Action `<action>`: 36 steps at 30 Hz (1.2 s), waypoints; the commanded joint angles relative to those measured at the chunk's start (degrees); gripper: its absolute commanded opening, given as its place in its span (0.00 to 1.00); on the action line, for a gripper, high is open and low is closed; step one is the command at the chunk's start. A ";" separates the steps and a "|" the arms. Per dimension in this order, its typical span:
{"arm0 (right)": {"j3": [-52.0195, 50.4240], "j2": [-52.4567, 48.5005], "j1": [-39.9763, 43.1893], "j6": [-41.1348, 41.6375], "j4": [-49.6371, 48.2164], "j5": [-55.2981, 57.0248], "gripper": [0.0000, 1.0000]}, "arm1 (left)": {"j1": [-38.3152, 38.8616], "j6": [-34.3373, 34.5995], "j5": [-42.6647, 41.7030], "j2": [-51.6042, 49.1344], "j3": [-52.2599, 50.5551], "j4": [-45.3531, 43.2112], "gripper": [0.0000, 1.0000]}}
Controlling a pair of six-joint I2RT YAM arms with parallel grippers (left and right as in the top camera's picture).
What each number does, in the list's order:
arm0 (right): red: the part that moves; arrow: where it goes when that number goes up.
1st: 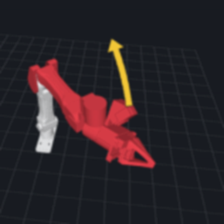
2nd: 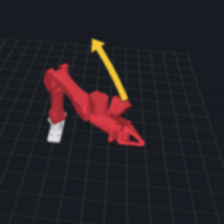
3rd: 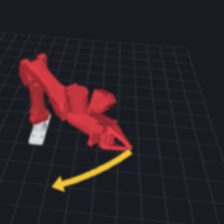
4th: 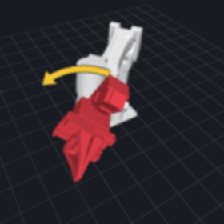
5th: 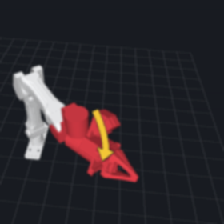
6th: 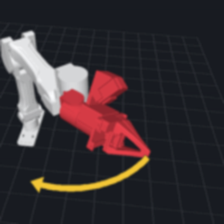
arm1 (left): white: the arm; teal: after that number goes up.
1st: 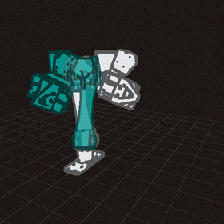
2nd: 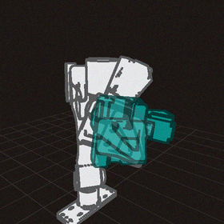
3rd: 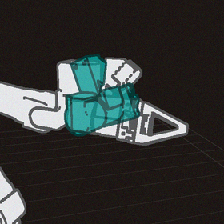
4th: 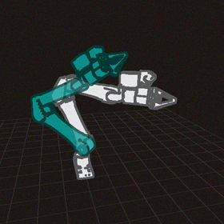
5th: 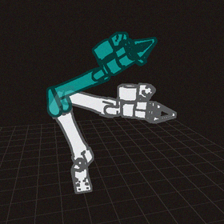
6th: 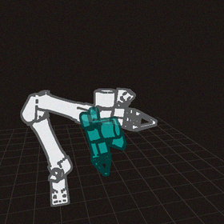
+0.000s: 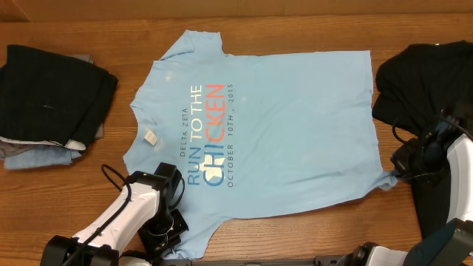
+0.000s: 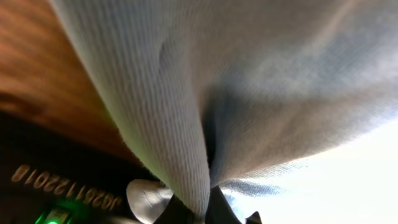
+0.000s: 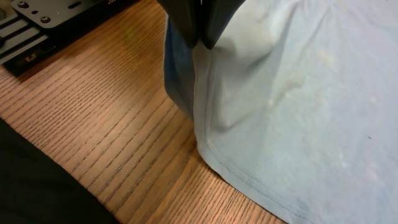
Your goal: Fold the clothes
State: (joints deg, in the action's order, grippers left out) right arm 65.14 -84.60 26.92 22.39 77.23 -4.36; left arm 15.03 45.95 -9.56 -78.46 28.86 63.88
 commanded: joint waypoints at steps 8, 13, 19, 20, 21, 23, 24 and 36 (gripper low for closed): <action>1.25 0.09 0.04 -0.35 1.62 1.81 0.05 | 0.39 -9.94 1.05 -0.04 17.81 12.52 0.04; 1.25 0.02 0.04 -0.35 3.61 1.88 0.04 | 0.37 -12.98 1.22 -0.04 21.81 14.32 0.04; 3.06 0.02 0.04 -0.35 7.02 2.05 0.04 | 0.24 -13.35 6.84 -0.04 28.39 16.68 0.04; 4.20 0.02 0.04 -0.35 7.93 2.62 0.04 | 0.07 -13.16 7.26 -0.04 29.73 16.74 0.04; 4.98 0.02 0.04 -0.33 8.41 3.04 0.04 | -0.20 -13.16 7.37 -0.04 30.60 16.70 0.04; 6.34 0.04 0.04 -0.33 8.98 3.21 0.04 | -1.05 -13.18 7.52 -0.04 32.20 16.68 0.04; 6.62 0.02 0.04 -0.33 9.14 3.21 0.04 | -1.53 -13.18 7.54 -0.04 32.70 16.72 0.04; 6.62 -0.09 0.04 -0.33 4.87 2.05 0.04 | -12.52 -13.25 7.06 -0.07 33.57 9.05 0.04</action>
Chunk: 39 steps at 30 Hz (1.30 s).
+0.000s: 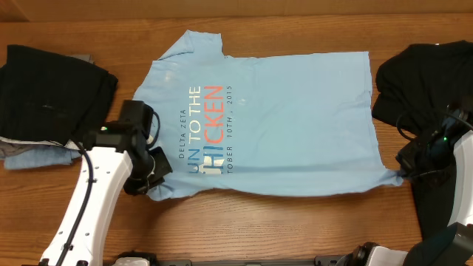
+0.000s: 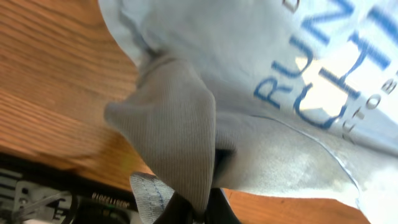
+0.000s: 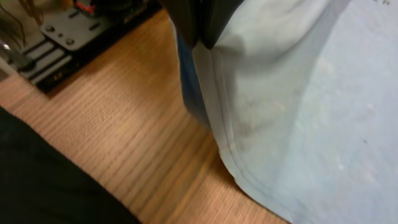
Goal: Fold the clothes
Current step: 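Fold the shirt's bottom half up toward the collar with the left gripper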
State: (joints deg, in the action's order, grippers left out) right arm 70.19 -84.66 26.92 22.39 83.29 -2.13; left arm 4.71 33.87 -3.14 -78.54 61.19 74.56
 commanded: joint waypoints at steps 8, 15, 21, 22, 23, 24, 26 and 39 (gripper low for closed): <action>1.57 -0.02 0.04 -0.33 -6.84 -0.81 0.04 | -2.86 -2.19 -1.36 0.02 1.36 -12.35 0.04; 1.55 -0.28 -3.10 -0.33 -12.70 -3.37 0.04 | -2.86 -5.68 -1.33 0.02 1.95 -20.55 0.04; 1.55 -0.35 -8.09 2.32 -18.91 -1.38 0.04 | -2.82 -7.30 -1.38 0.02 3.48 -25.66 0.04; 1.55 -0.35 -8.20 2.51 -19.61 -1.25 0.04 | -2.82 -8.00 -1.38 0.02 3.96 -26.05 0.04; 1.55 -0.35 -8.22 2.51 -20.28 -1.16 0.04 | -2.82 -8.66 -1.31 0.00 4.59 -26.36 0.04; 1.55 -0.35 -8.22 2.51 -20.85 -1.16 0.04 | -2.82 -9.35 -1.29 0.00 5.14 -26.60 0.04; 1.55 -0.35 -8.22 2.49 -21.88 -1.14 0.04 | -2.82 -9.90 -0.66 0.00 6.69 -27.02 0.04; 1.44 -0.35 -8.22 1.11 -29.24 1.20 0.04 | -2.73 -12.22 -1.53 -5.97 9.05 -33.11 0.04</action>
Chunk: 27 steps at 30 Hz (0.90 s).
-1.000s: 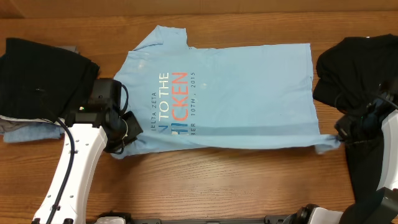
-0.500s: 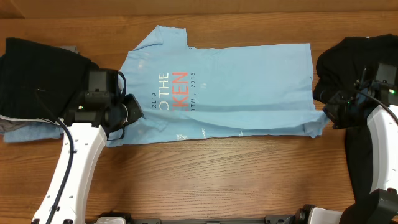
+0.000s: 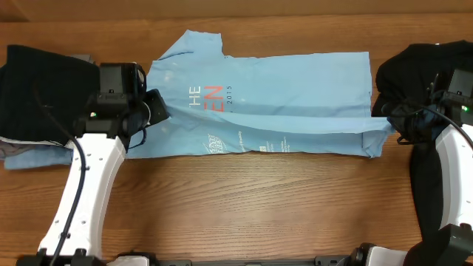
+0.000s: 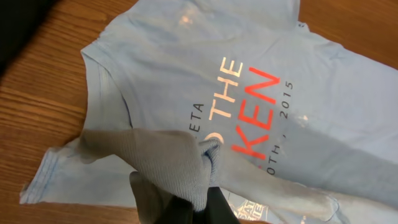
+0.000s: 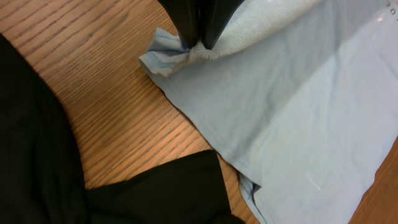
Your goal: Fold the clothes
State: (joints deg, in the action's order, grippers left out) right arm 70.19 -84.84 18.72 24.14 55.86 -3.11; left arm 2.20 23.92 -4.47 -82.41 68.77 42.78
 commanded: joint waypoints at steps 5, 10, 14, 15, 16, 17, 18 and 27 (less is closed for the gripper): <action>1.44 -1.09 -0.02 -1.92 -4.44 2.14 0.04 | 1.36 -3.34 -0.33 -4.68 1.46 -3.28 0.04; 1.44 -3.96 -0.04 -2.12 -6.27 1.57 0.04 | 3.52 -3.37 3.61 -5.42 1.46 -5.18 0.04; 1.44 -5.97 -0.85 -2.14 -7.48 1.33 0.04 | 3.85 -3.32 4.52 -5.44 1.46 -5.14 0.04; 1.44 -6.16 -1.16 -2.14 -7.89 1.31 0.04 | 3.85 -3.32 4.96 -5.46 1.46 -5.14 0.04; 1.44 -6.27 -1.53 -2.14 -8.41 1.38 0.04 | 3.85 -3.32 5.14 -5.46 1.44 -5.14 0.04; 1.44 -6.34 -1.81 -2.14 -8.85 1.36 0.04 | 3.85 -3.34 5.14 -5.68 1.44 -5.16 0.05; 1.44 -6.45 -2.19 -2.12 -9.27 1.38 0.04 | 3.85 -3.34 5.14 -6.10 1.44 -5.18 0.06; 0.70 -6.60 -3.67 -6.34 -14.93 1.75 0.37 | 3.87 -3.39 3.43 -13.92 1.46 -10.49 0.52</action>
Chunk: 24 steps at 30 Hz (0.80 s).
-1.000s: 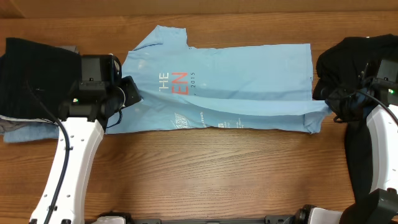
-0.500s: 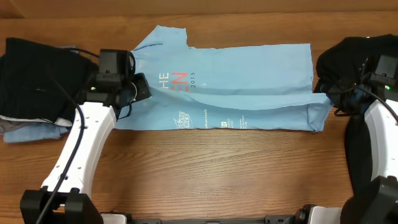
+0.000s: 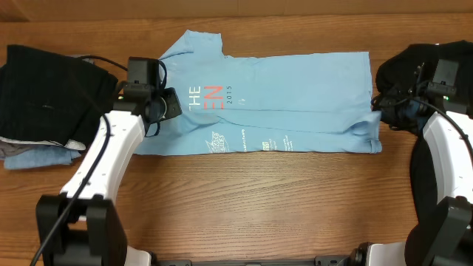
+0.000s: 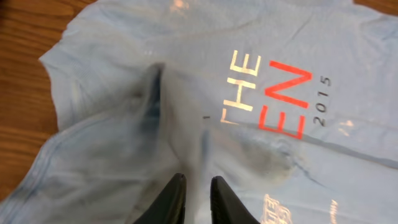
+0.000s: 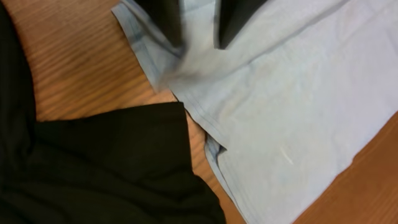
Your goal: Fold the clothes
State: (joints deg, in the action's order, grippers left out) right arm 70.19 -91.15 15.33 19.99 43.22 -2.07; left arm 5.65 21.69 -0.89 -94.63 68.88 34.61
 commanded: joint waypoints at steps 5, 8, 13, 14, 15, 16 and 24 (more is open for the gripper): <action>0.79 -0.20 -0.22 -5.62 -7.56 -0.94 0.75 | 0.37 -1.16 -0.13 -1.73 6.08 -2.16 0.75; 3.04 -0.15 -0.22 -6.91 -2.27 -4.83 0.74 | 0.46 -1.18 -0.17 -1.68 13.33 7.06 0.76; 3.28 -0.15 -0.28 -6.54 8.35 -7.04 0.65 | 2.16 -2.80 -0.20 -1.90 16.15 20.31 0.70; 3.28 -0.15 -0.26 -6.54 8.98 -7.04 0.62 | 2.73 -3.89 -0.20 -2.01 16.00 21.55 0.71; 3.28 -0.15 -0.26 -6.56 9.94 -7.04 0.52 | 3.43 -5.55 -0.24 -2.12 15.76 22.99 0.71; 3.28 -0.15 -0.26 -6.51 11.08 -7.06 0.36 | 4.07 -6.10 -0.20 -2.14 15.34 23.96 0.72; -0.33 -0.28 -0.35 -6.32 13.90 -10.78 0.04 | 6.32 -2.71 -3.67 -4.98 9.38 20.37 0.18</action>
State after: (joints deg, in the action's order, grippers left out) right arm 71.75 -91.24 15.29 13.56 57.52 -10.04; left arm 11.44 17.91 -3.27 -96.97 80.71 56.75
